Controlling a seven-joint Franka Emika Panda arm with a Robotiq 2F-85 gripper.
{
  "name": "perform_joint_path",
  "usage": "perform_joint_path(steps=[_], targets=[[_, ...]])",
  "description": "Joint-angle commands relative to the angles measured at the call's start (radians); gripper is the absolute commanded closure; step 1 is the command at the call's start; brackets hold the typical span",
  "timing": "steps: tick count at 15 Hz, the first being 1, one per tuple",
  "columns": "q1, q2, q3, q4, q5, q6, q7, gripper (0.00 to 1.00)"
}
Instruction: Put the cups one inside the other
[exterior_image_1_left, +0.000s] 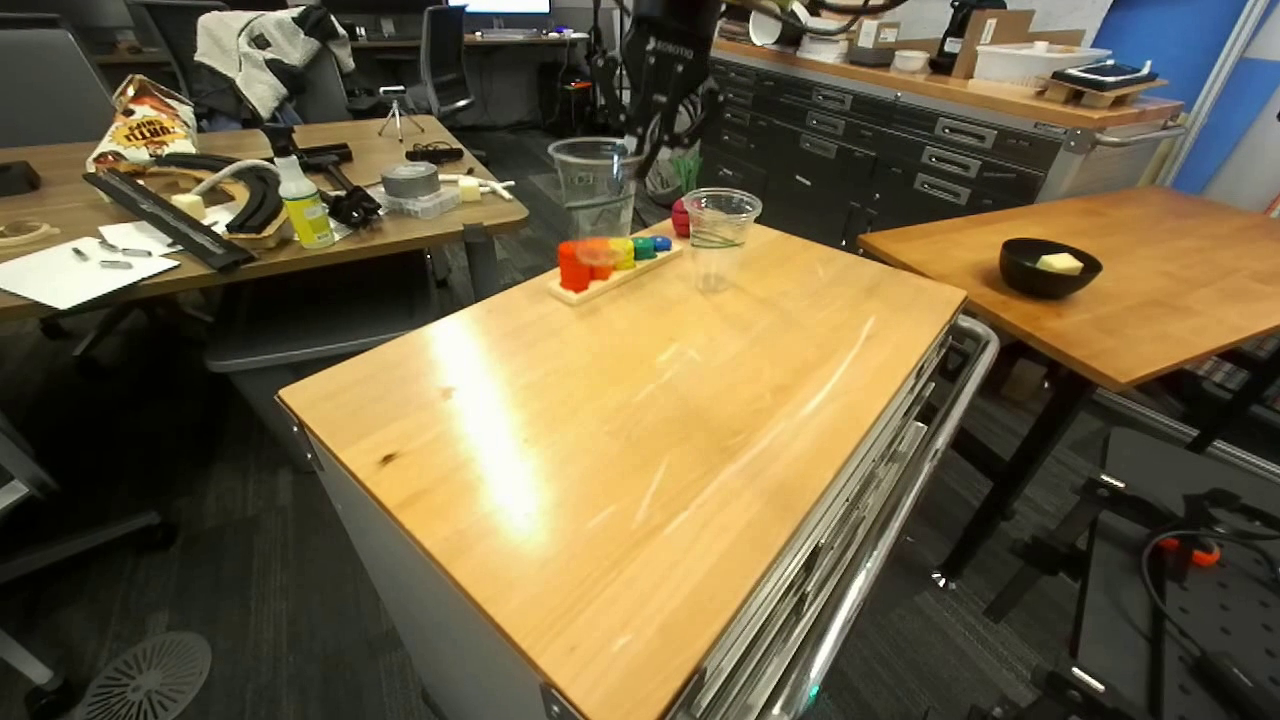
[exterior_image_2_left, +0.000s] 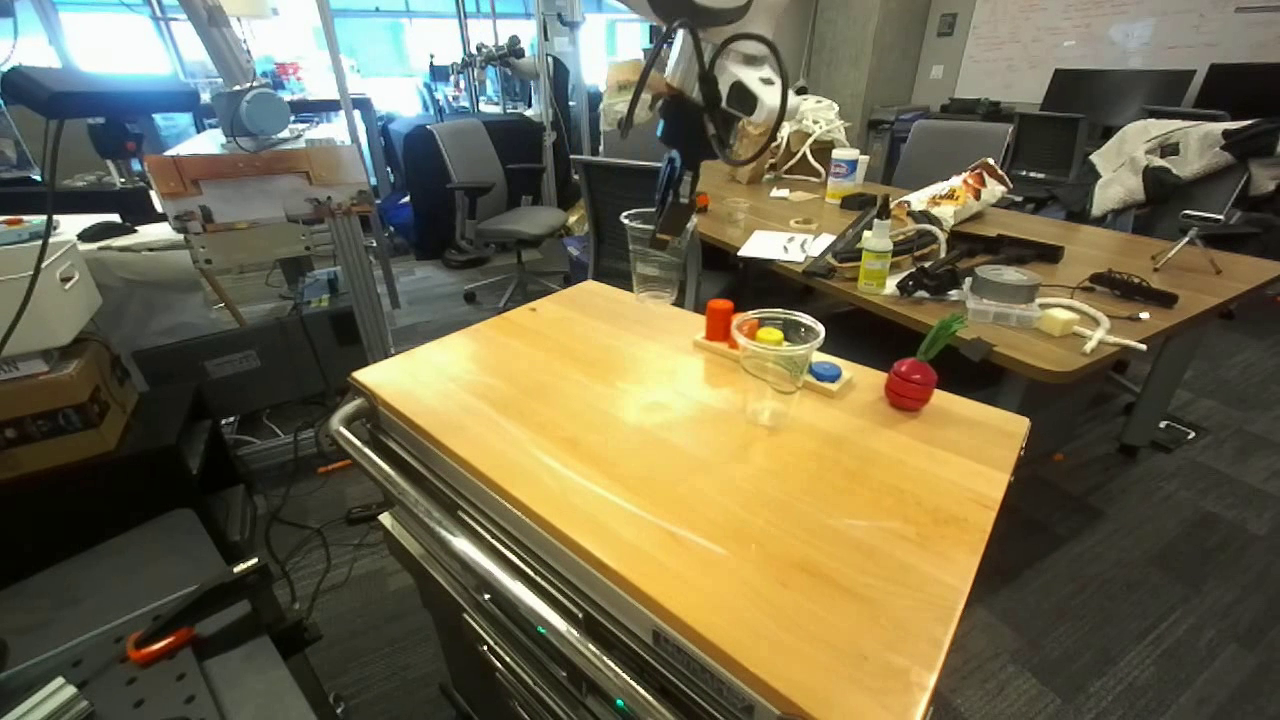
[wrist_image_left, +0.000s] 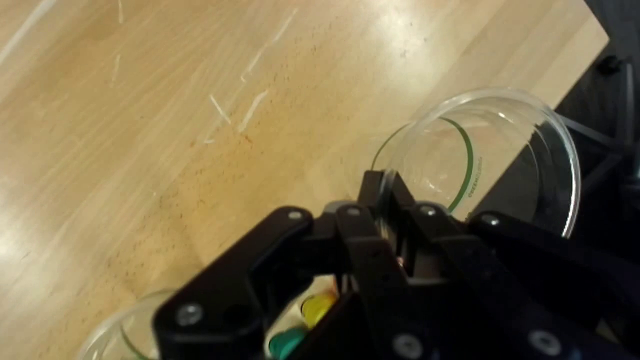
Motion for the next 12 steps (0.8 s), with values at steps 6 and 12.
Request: perform_joint_path(steps=[6,12], targets=[[-0.136,-0.1,-0.074,0.085,0.085,-0.066,0.021,0.98],[-0.133,-0.118,-0.101,0.023,0.036,-0.064,0.056,0.98]])
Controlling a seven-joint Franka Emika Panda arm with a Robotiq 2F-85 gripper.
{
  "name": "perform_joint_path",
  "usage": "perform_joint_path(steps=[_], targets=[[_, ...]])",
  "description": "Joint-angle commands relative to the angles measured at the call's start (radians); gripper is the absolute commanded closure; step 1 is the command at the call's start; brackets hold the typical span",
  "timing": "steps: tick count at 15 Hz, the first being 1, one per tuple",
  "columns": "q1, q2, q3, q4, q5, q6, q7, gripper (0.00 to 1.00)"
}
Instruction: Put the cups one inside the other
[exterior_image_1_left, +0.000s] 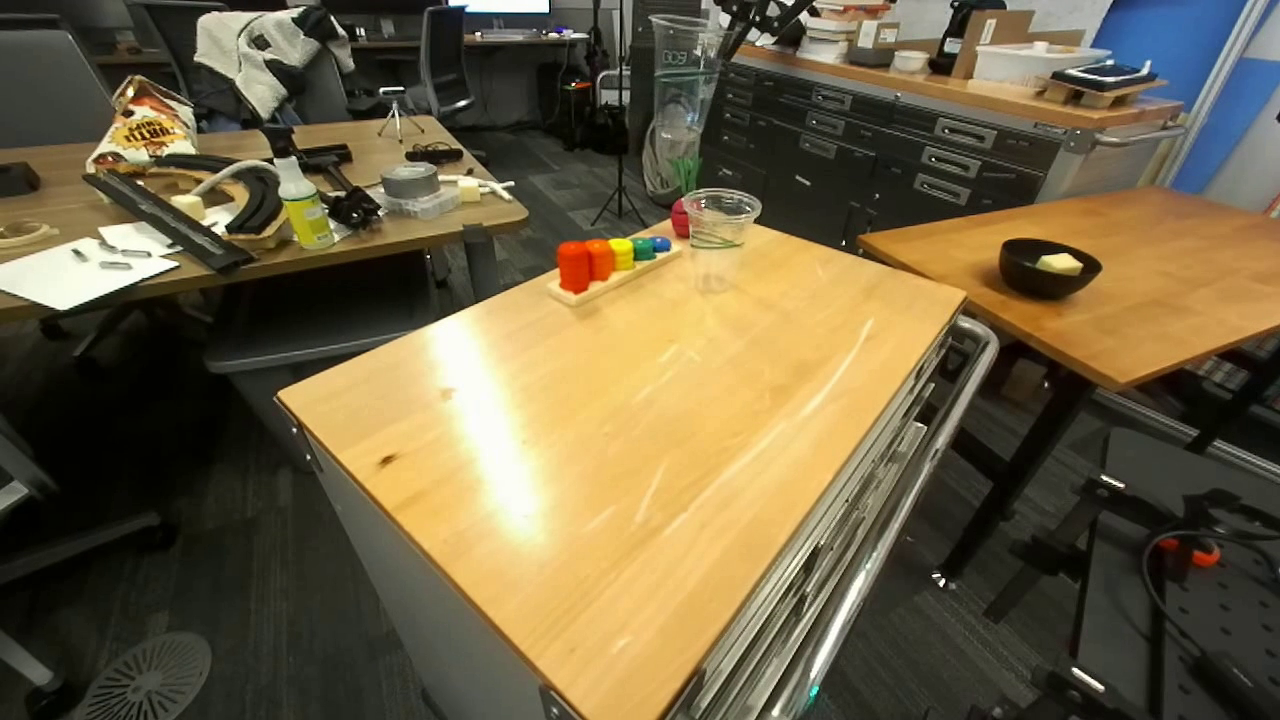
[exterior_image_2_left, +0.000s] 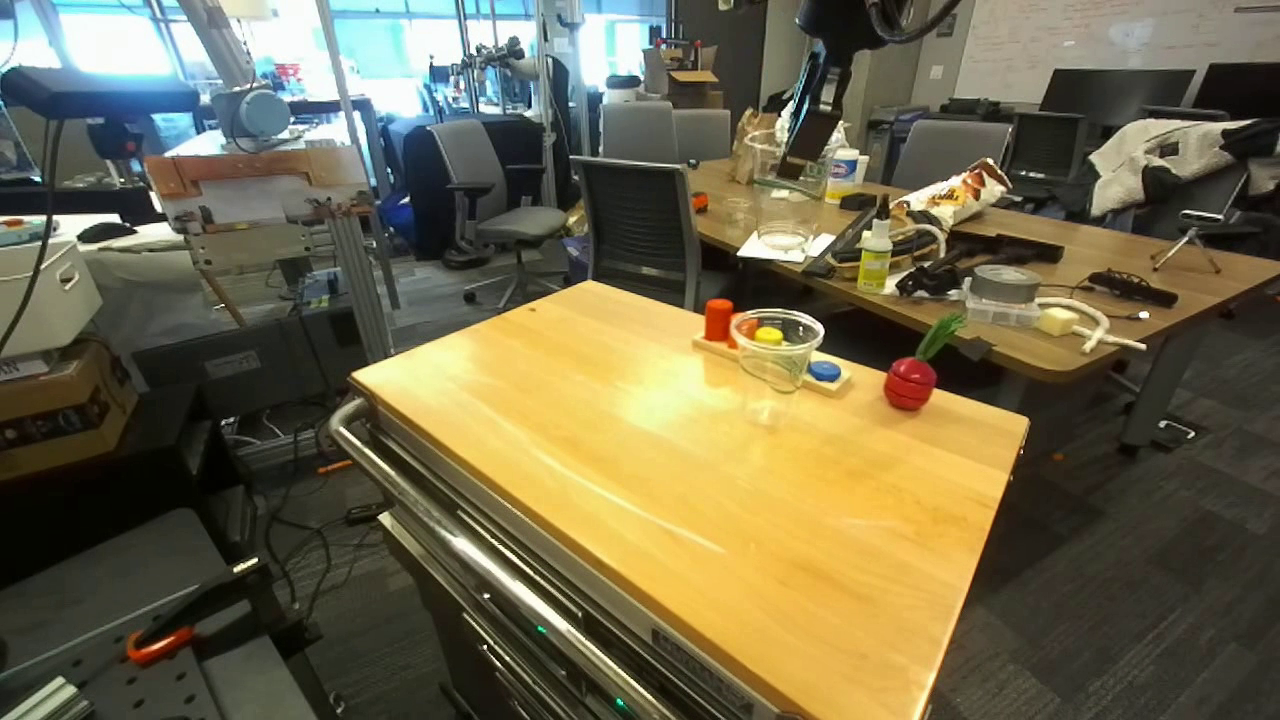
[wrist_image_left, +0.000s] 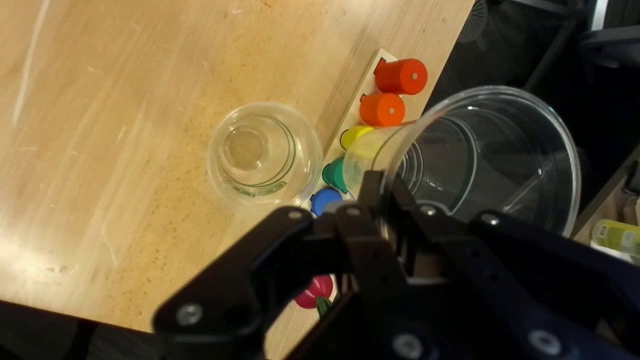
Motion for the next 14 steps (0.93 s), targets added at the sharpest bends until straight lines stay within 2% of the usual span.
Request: perform_joint_path(steps=[1,8,14], targets=[[0.017,-0.025,-0.016,-0.047,-0.029,-0.006,0.044,0.99],[0.024,-0.038,-0.027,-0.118,-0.101,-0.007,0.105,0.99],[0.017,-0.011,-0.028,-0.147,-0.108,0.0,0.093,0.99]])
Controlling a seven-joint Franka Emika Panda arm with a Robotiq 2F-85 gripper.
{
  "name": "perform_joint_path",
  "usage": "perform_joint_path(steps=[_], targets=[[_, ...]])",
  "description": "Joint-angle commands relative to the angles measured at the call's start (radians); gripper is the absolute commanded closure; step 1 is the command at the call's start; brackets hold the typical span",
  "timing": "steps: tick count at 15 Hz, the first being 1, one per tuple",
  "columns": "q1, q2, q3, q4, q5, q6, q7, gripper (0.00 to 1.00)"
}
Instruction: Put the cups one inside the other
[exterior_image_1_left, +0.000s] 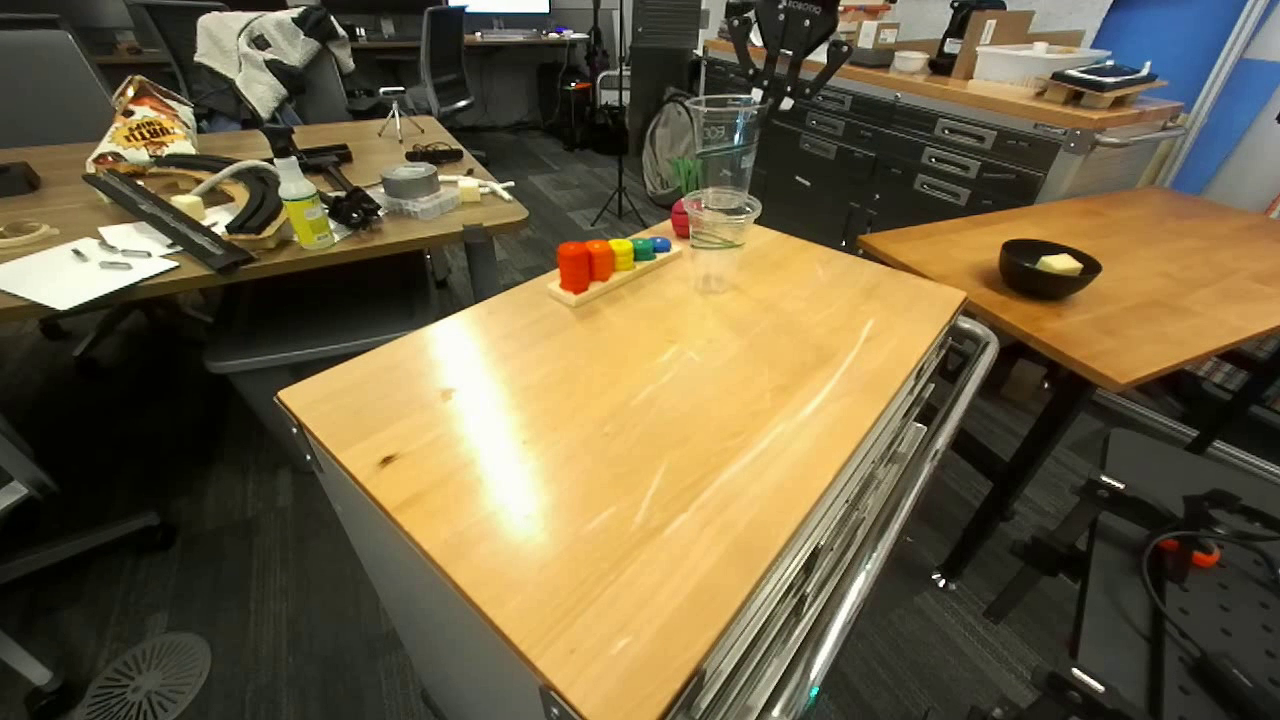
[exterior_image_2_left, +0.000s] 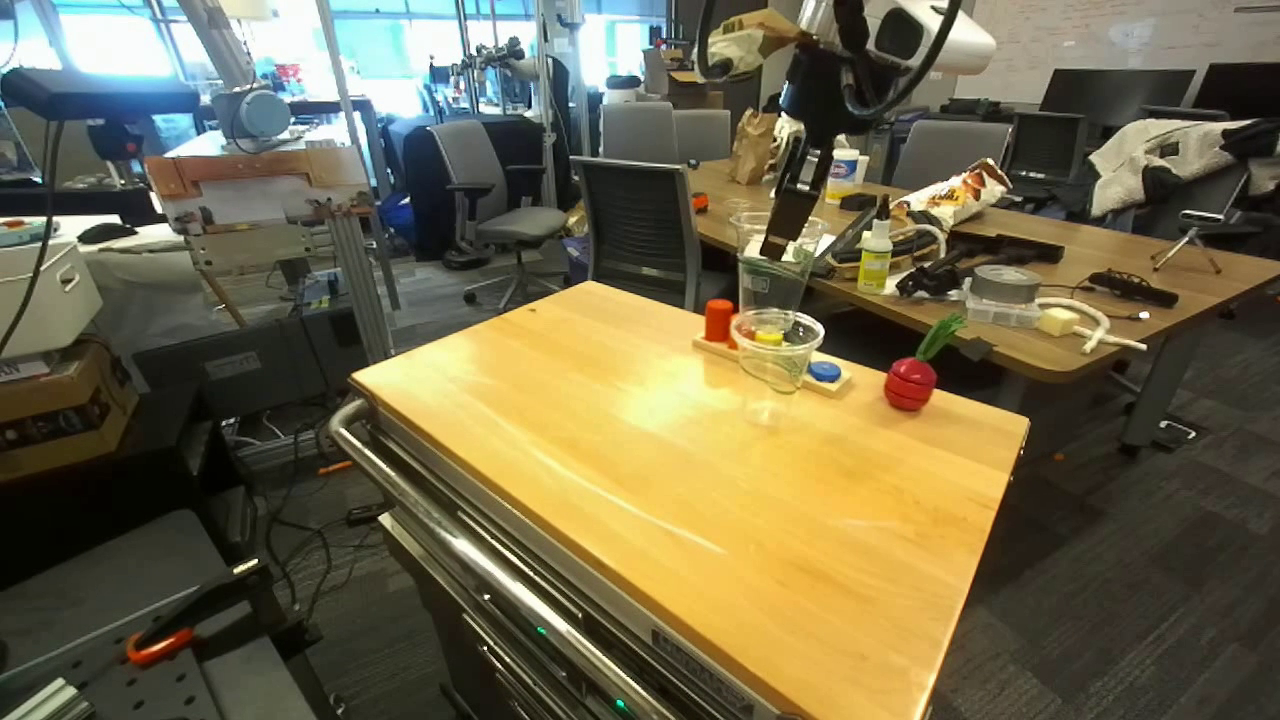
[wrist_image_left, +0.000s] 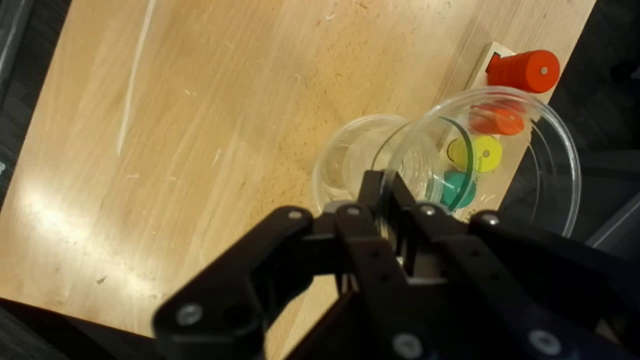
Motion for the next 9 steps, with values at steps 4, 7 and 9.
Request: perform_joint_path(steps=[4,7,9], targets=[[0.009,0.031,-0.006,-0.023,0.002,0.039,-0.052,0.62],[0.011,0.041,-0.001,-0.006,0.012,0.065,-0.069,0.38],[0.014,0.028,0.0,0.001,0.012,0.079,-0.076,0.23]])
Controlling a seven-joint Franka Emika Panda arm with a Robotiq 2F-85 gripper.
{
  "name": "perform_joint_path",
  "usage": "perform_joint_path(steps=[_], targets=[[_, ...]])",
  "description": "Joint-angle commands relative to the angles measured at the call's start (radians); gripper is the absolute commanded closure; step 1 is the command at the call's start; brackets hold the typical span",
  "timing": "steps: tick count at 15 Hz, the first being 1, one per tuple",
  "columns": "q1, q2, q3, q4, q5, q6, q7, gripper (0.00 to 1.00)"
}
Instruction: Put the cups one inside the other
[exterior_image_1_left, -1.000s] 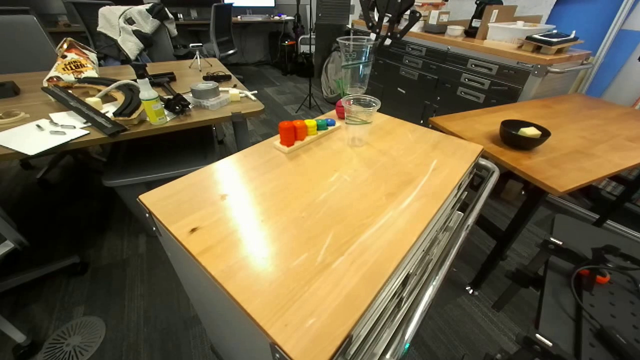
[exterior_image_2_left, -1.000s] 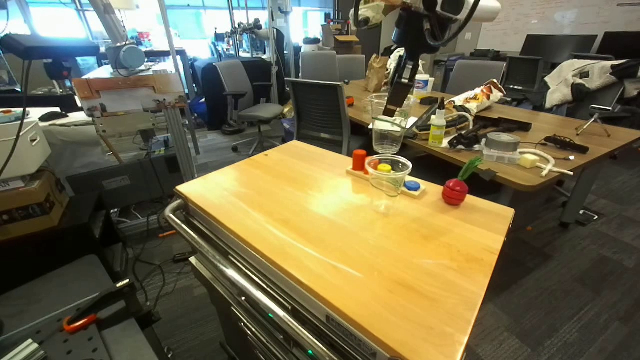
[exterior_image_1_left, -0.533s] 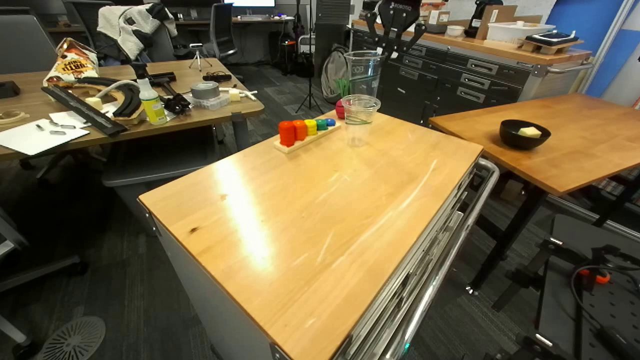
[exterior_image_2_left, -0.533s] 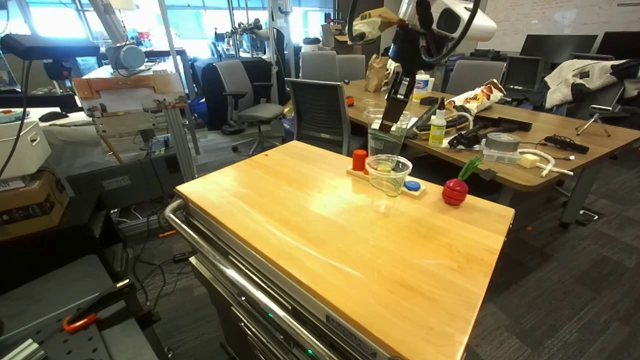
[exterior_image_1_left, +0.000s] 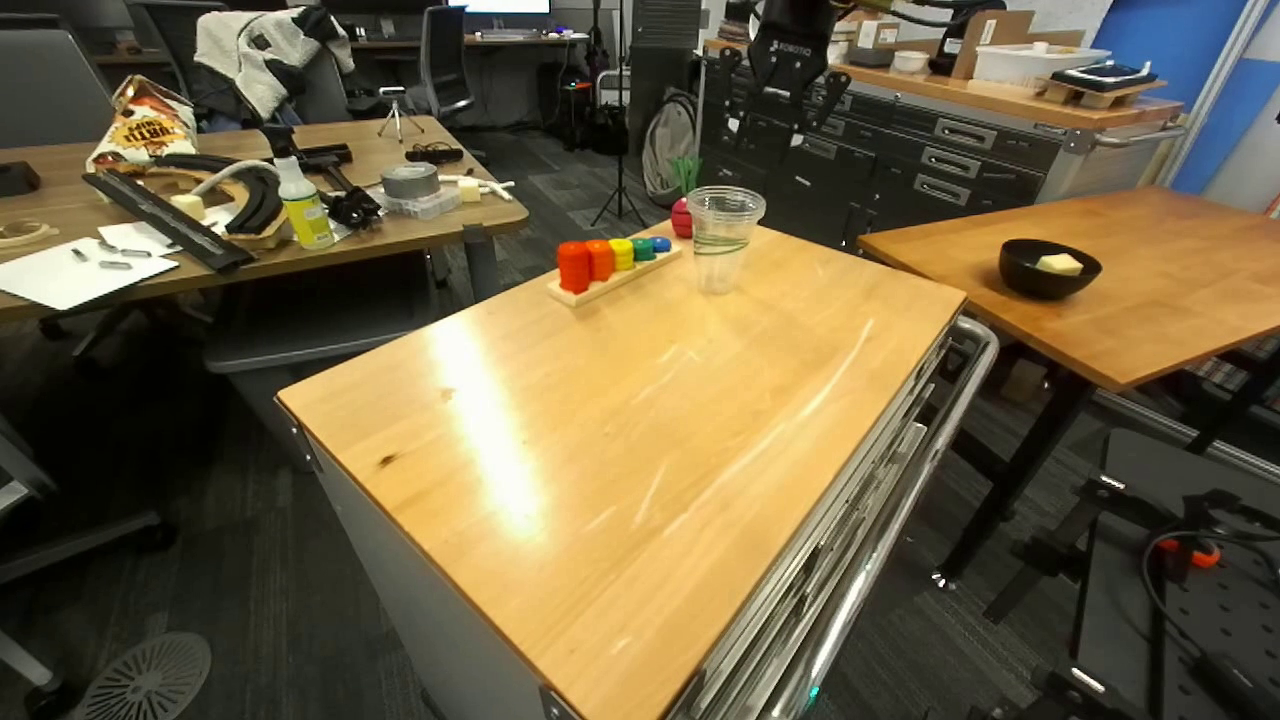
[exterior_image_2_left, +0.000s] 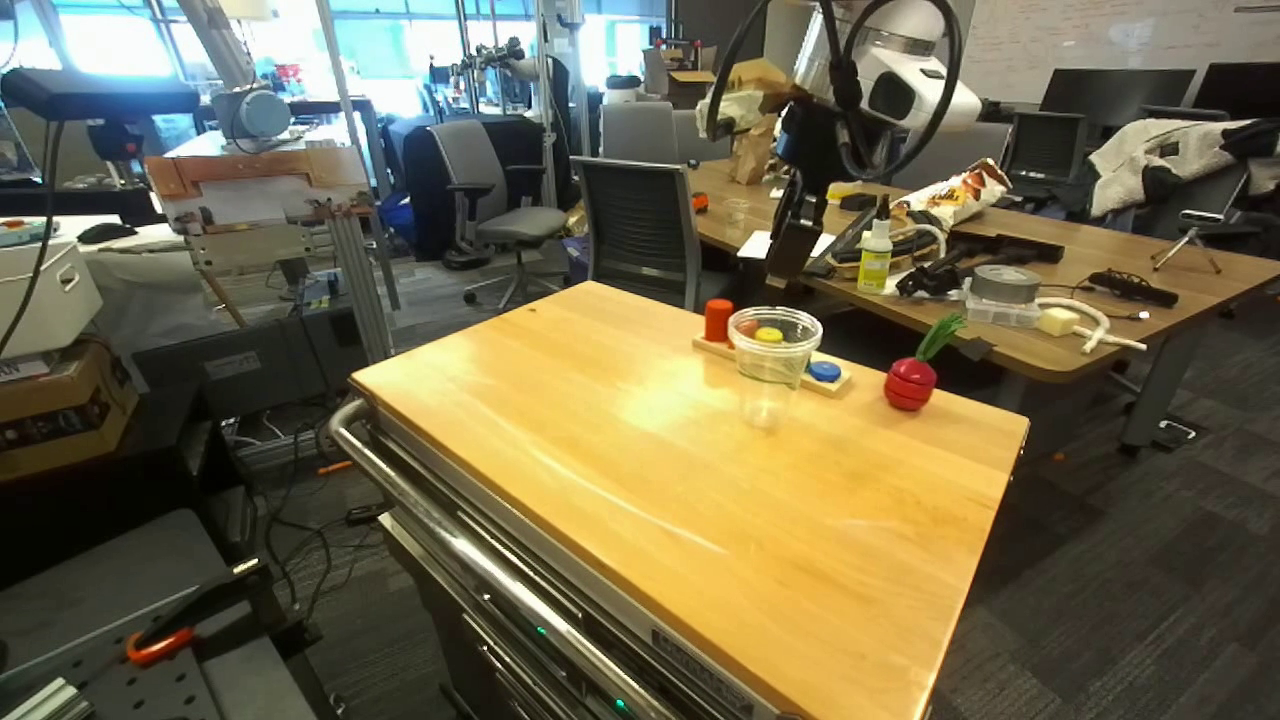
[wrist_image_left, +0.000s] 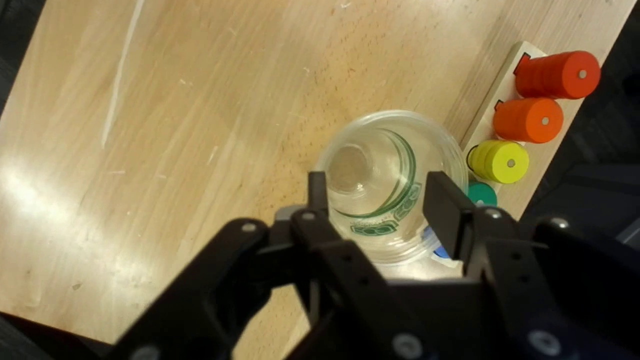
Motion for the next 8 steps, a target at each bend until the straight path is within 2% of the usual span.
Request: perform_joint_path(steps=[1,3,8], targets=[[0.011,-0.023,-0.003,0.027,0.007,0.027,-0.02,0.15],[0.021,-0.055,-0.013,0.038,-0.033,-0.005,-0.014,0.01],[0.039,-0.199,-0.02,0.043,-0.221,-0.266,-0.091,0.0]])
